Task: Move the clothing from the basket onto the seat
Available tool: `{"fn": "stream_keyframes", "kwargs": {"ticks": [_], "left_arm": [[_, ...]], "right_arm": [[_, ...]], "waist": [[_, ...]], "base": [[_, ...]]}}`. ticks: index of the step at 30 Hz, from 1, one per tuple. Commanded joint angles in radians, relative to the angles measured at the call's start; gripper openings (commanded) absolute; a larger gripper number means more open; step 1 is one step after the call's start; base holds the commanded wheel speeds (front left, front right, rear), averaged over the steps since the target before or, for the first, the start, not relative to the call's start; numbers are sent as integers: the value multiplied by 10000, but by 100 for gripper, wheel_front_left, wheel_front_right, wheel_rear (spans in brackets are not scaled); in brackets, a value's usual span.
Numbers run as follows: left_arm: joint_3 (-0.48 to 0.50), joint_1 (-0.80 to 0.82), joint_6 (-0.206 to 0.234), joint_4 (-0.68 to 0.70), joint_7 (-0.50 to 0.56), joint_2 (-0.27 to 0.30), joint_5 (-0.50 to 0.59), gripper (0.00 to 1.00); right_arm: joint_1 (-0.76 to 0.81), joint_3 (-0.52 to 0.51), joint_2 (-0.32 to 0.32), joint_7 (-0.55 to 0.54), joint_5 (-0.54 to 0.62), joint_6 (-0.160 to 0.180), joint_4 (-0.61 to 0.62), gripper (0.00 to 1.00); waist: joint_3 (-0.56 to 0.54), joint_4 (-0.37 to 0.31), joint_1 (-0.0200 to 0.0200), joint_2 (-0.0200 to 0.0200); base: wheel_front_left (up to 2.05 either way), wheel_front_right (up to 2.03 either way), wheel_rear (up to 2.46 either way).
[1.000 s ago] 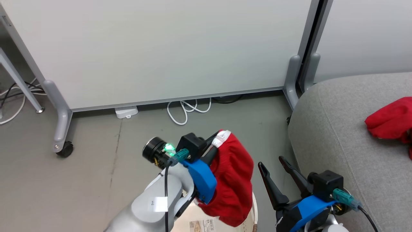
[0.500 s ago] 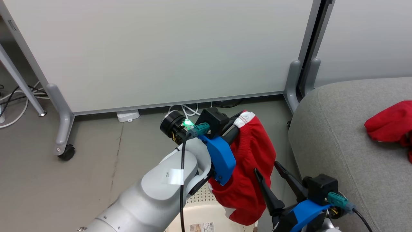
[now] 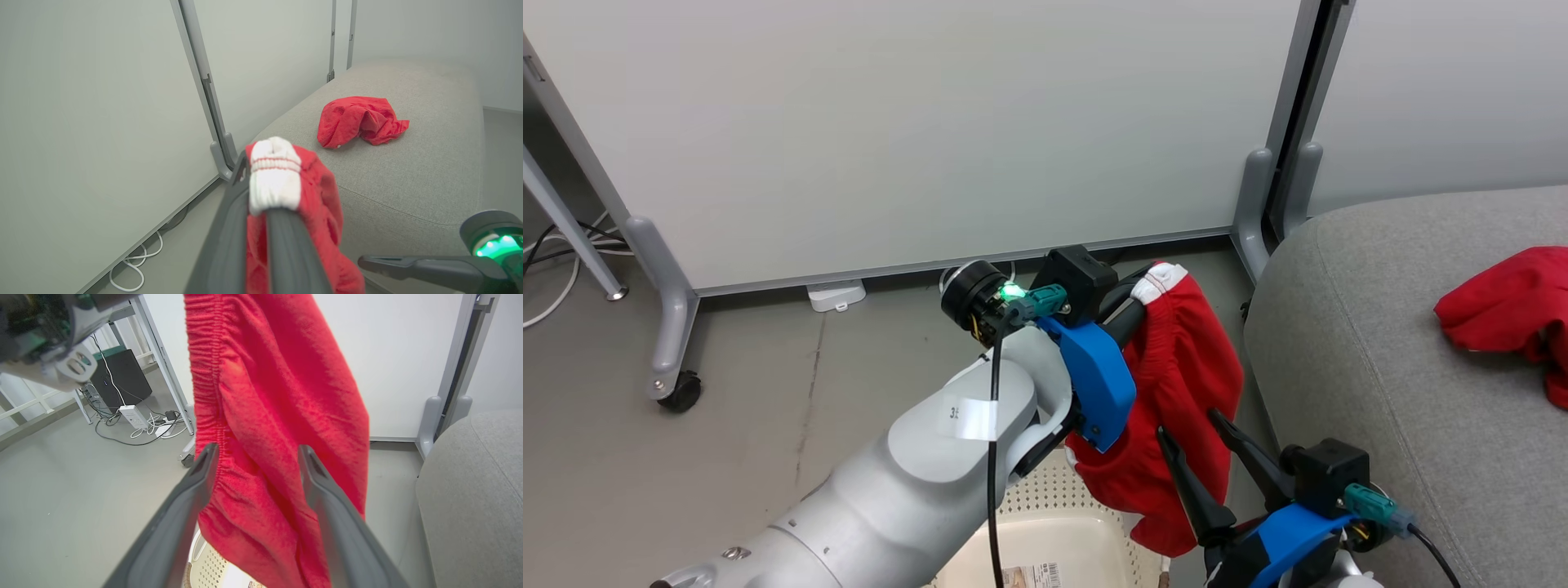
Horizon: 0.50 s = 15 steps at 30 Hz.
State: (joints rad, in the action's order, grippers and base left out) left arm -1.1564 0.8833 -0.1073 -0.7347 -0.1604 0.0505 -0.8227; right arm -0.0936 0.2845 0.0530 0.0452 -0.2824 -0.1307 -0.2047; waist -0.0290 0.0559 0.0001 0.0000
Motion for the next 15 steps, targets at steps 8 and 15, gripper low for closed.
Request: {"fn": "stream_keyframes", "kwargs": {"ticks": [8,15], "left_arm": [[-432,269,109,-182,-189,2,-411,0],[-730,411,165,-207,-267,2,-693,0]], "right_arm": [[-441,371,-22,45,-110,-1,-211,100],[-1213,769,-26,189,-121,-1,-994,100]], "waist": [[57,-48,-1,0],[123,-16,-1,0]], "base": [[0,0,0],[0,0,0]]}}
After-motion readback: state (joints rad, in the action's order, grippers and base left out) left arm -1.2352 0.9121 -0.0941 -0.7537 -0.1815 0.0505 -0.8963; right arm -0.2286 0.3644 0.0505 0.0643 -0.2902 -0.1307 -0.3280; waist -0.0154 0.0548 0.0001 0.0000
